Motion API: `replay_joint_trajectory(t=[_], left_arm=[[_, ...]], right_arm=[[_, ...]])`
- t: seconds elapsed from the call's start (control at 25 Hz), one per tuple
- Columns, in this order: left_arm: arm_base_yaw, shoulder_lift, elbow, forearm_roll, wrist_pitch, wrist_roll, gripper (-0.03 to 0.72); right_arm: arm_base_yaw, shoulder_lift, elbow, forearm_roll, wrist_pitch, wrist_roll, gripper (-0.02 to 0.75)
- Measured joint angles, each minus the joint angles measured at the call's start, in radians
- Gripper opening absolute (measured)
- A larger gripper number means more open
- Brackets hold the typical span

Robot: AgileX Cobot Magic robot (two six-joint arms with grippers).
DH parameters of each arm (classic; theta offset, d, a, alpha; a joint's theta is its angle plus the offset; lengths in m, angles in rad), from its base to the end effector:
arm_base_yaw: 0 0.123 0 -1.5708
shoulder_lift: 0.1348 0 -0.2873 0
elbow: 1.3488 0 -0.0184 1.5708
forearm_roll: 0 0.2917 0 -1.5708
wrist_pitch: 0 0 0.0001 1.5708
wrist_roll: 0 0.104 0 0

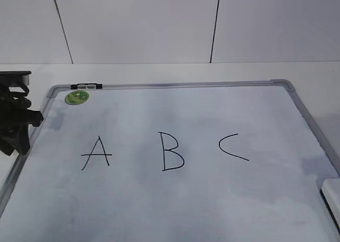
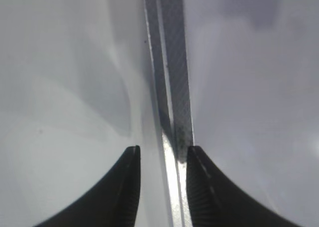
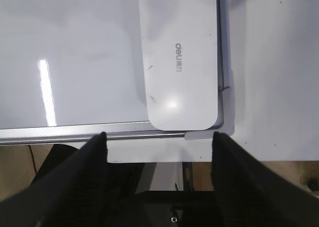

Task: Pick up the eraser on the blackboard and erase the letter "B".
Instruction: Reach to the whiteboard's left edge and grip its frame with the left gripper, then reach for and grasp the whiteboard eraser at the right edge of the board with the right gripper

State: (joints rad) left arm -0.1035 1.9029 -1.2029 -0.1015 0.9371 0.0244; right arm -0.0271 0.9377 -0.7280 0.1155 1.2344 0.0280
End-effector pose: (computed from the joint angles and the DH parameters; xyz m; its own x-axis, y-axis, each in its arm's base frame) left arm 0.3779 -0.0478 0.1232 -0.9975 0.0677 -0.0204 0.0692 0.9942 -0.0824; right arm 0.1768 0.0065 0.2570 -0.9740 0.0923 -0.2068 0.0683 0.9904 0.1202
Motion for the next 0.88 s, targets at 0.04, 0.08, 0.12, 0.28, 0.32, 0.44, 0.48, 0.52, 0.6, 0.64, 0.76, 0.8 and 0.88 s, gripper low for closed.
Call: replay_joint_trajectory(t=[0.04, 0.08, 0.12, 0.28, 0.32, 0.44, 0.48, 0.52, 0.6, 0.64, 0.76, 0.8, 0.88], left_arm=[[0.0, 0.004, 0.0, 0.0, -0.003, 0.0, 0.239], [0.0, 0.007, 0.0, 0.0, -0.003, 0.0, 0.239], [0.0, 0.011, 0.0, 0.0, -0.005, 0.0, 0.239], [0.0, 0.017, 0.0, 0.0, -0.007, 0.0, 0.239], [0.0, 0.019, 0.0, 0.0, -0.008, 0.0, 0.239], [0.0, 0.019, 0.0, -0.002, -0.01, 0.0, 0.239], [0.0, 0.019, 0.0, -0.002, -0.01, 0.0, 0.239], [0.0, 0.019, 0.0, -0.002, -0.01, 0.0, 0.239], [0.0, 0.019, 0.0, -0.004, -0.01, 0.0, 0.239], [0.0, 0.019, 0.0, -0.006, -0.01, 0.0, 0.239], [0.0, 0.019, 0.0, -0.008, -0.01, 0.0, 0.239], [0.0, 0.019, 0.0, -0.008, -0.01, 0.0, 0.239], [0.0, 0.019, 0.0, -0.008, -0.01, 0.0, 0.239]], right_arm=[[0.0, 0.0, 0.0, 0.0, 0.0, 0.0, 0.494], [0.0, 0.0, 0.0, 0.0, 0.0, 0.0, 0.494], [0.0, 0.0, 0.0, 0.0, 0.0, 0.0, 0.494], [0.0, 0.0, -0.002, 0.0, 0.0, -0.002, 0.494], [0.0, 0.0, -0.001, 0.0, 0.0, -0.002, 0.494], [0.0, 0.0, -0.002, 0.0, 0.0, -0.002, 0.494], [0.0, 0.0, -0.002, 0.0, -0.001, -0.003, 0.494], [0.0, 0.0, -0.002, 0.0, -0.001, -0.003, 0.494], [0.0, 0.0, -0.002, 0.0, -0.002, -0.003, 0.494], [0.0, 0.0, -0.002, 0.0, -0.002, -0.003, 0.494], [0.0, 0.0, -0.002, 0.0, -0.002, -0.003, 0.494], [0.0, 0.0, -0.002, 0.0, -0.002, -0.003, 0.494], [0.0, 0.0, -0.002, 0.0, -0.002, -0.003, 0.494]])
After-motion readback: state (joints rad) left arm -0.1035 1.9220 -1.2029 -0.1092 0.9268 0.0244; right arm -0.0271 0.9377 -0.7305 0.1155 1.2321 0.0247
